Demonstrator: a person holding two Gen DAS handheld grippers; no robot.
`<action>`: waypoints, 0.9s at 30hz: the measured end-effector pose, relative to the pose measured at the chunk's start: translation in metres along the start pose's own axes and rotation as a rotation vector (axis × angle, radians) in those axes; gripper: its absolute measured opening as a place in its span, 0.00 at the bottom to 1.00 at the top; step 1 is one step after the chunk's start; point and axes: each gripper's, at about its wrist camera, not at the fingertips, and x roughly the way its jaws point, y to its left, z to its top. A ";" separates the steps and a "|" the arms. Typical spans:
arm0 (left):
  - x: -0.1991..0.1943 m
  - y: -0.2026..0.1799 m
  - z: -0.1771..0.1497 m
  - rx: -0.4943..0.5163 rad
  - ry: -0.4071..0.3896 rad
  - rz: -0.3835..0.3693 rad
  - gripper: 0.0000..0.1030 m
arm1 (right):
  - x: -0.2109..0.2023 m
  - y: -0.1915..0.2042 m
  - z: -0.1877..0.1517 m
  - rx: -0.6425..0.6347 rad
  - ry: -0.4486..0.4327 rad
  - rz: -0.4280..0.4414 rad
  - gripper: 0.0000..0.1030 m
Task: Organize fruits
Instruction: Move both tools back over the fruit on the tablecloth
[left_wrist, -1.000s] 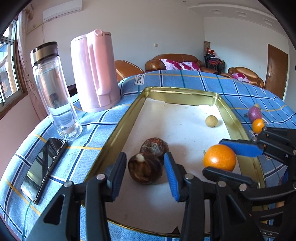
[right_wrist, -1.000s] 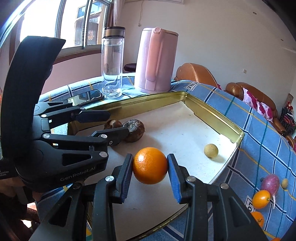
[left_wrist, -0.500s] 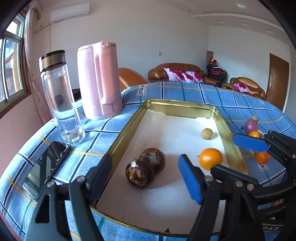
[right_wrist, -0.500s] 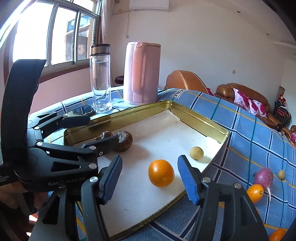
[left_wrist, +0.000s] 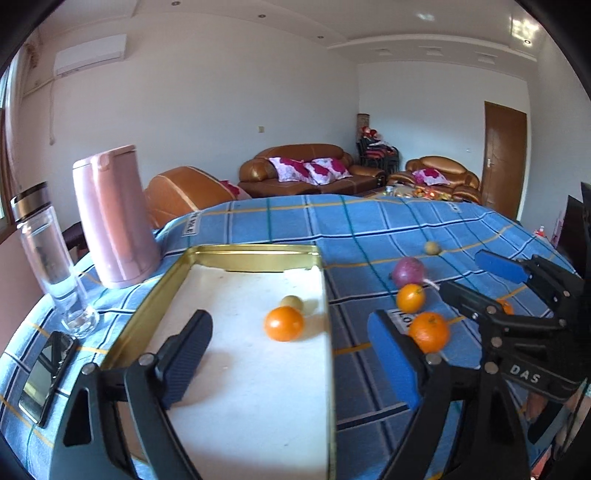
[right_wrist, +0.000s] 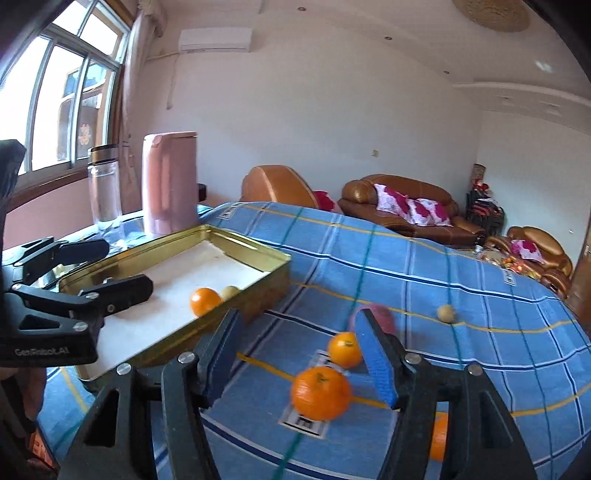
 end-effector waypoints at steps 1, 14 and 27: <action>0.002 -0.011 0.005 0.005 0.005 -0.030 0.88 | -0.001 -0.012 -0.002 0.019 0.005 -0.036 0.62; 0.060 -0.114 0.002 0.175 0.118 -0.160 0.87 | -0.003 -0.097 -0.040 0.192 0.161 -0.126 0.62; 0.110 -0.115 -0.012 0.146 0.332 -0.275 0.53 | 0.030 -0.098 -0.053 0.182 0.361 -0.066 0.57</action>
